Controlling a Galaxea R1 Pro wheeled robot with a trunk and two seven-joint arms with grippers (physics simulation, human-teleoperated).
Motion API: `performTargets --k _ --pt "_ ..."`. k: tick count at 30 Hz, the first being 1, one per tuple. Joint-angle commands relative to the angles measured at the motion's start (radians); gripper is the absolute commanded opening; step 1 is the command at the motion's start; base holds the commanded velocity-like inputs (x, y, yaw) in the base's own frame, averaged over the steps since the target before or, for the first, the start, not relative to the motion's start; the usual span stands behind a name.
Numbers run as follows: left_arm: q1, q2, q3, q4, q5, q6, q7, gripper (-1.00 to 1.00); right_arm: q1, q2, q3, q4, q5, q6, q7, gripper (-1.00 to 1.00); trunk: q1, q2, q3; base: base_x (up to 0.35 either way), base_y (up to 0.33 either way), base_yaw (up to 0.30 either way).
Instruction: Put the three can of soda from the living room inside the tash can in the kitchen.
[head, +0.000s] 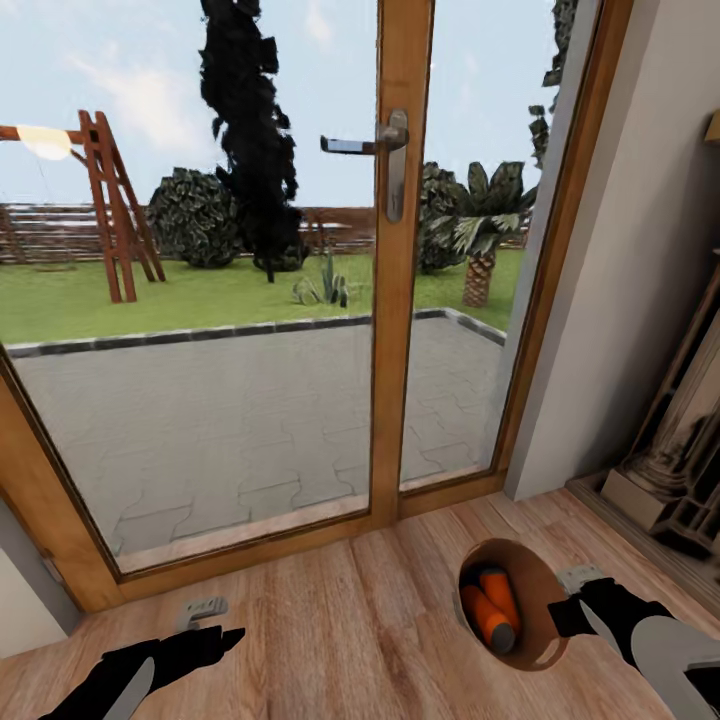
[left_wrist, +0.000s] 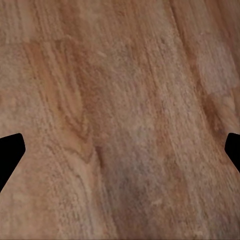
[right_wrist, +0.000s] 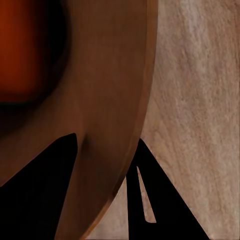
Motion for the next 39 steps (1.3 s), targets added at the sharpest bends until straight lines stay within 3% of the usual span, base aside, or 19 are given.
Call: performTargets --k 1,6,11,37,39 --pt "0.000 0.000 0.000 0.000 0.000 0.003 -0.001 1.00 -0.001 0.001 -0.021 -0.003 0.005 0.013 0.009 -1.00 0.004 -0.007 -0.003 0.000 0.000 0.000" --pt "0.000 0.001 -0.001 0.000 -0.001 0.011 -0.005 1.00 -0.001 0.002 -0.023 -0.015 0.005 0.183 0.030 -1.00 0.023 -0.042 -0.019 0.000 0.000 0.000" --pt "0.000 0.000 -0.001 0.000 -0.003 0.011 -0.004 1.00 -0.001 0.004 -0.023 -0.017 0.005 0.233 0.035 -1.00 0.042 -0.077 -0.034 0.000 0.000 0.000" --pt "0.000 0.000 -0.002 0.001 -0.006 0.009 -0.002 1.00 -0.001 0.004 -0.014 -0.019 0.010 0.239 0.036 -1.00 0.057 -0.089 -0.134 0.000 0.000 0.000" --pt "0.000 0.000 -0.002 0.000 -0.006 0.008 -0.002 1.00 -0.001 0.004 -0.013 -0.019 0.010 0.238 0.036 -1.00 0.057 -0.089 -0.134 0.000 0.000 0.000"
